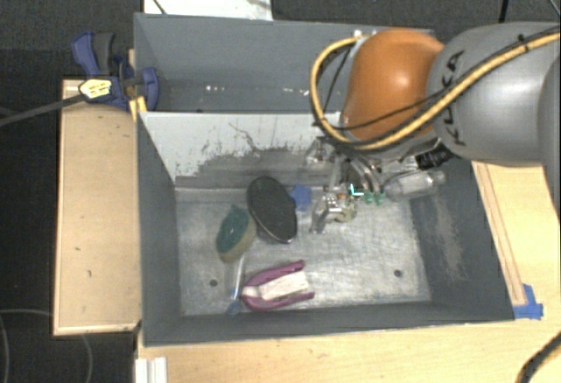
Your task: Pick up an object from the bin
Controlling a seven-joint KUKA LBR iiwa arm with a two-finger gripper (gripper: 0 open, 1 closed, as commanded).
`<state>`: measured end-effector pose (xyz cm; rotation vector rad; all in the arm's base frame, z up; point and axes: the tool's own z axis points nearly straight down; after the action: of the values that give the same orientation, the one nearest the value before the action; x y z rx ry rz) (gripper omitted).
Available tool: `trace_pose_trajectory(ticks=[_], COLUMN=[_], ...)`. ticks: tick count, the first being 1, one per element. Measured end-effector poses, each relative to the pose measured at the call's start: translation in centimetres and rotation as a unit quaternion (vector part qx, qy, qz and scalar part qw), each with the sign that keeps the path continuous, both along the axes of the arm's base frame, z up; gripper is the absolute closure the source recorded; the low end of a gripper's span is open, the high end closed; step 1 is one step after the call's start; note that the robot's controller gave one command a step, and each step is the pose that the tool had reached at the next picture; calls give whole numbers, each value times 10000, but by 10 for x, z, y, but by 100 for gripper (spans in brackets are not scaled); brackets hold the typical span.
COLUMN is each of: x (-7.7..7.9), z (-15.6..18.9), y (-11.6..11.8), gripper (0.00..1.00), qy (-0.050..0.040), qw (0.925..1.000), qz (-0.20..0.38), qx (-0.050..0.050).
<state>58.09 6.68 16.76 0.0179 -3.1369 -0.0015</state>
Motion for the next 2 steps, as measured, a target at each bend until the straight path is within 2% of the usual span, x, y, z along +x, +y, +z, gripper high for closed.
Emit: trace_pose_trajectory(ticks=[1,2], x=[10,13], z=[-65,-94], y=[49,48], gripper=[0,0], qy=[-47,-30], qw=[9953,9946], qz=[970,1033], qx=[8,6])
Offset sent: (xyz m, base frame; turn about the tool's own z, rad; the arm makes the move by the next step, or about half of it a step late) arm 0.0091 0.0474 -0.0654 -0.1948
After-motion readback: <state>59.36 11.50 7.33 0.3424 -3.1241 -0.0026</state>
